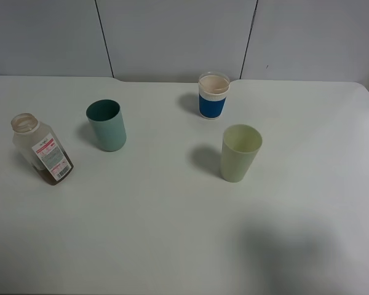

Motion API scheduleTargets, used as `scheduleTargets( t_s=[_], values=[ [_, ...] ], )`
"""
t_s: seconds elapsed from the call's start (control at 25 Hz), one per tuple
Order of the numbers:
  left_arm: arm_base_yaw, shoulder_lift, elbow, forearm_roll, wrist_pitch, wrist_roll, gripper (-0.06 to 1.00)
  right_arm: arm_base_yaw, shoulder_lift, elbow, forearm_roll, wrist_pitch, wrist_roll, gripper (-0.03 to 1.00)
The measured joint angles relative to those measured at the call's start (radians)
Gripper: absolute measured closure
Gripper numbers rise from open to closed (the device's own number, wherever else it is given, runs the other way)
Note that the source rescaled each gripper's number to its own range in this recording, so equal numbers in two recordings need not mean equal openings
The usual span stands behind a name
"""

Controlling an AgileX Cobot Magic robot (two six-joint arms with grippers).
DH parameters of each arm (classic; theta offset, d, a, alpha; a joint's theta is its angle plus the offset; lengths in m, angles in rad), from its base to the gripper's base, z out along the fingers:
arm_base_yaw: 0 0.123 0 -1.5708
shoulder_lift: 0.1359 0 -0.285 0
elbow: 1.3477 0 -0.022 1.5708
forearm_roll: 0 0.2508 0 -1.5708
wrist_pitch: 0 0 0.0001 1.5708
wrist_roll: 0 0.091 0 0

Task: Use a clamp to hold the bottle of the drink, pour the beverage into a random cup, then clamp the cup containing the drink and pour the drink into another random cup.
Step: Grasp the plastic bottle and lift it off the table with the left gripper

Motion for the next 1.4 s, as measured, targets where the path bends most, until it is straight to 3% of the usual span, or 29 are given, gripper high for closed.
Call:
scheduleTargets(
  t_s=[0.84, 1.24, 1.4],
  values=[
    [0.0, 0.022, 0.0, 0.002, 0.0, 0.0, -0.06, 0.0, 0.0, 0.0, 0.0, 0.0, 0.0, -0.03],
    [0.0, 0.301, -0.003, -0.005, -0.006, 0.034, -0.06, 0.0, 0.0, 0.0, 0.0, 0.0, 0.0, -0.03],
    [0.0, 0.468, -0.031, -0.035, -0.104, 0.093, -0.06, 0.0, 0.0, 0.0, 0.0, 0.0, 0.0, -0.03]
  ],
)
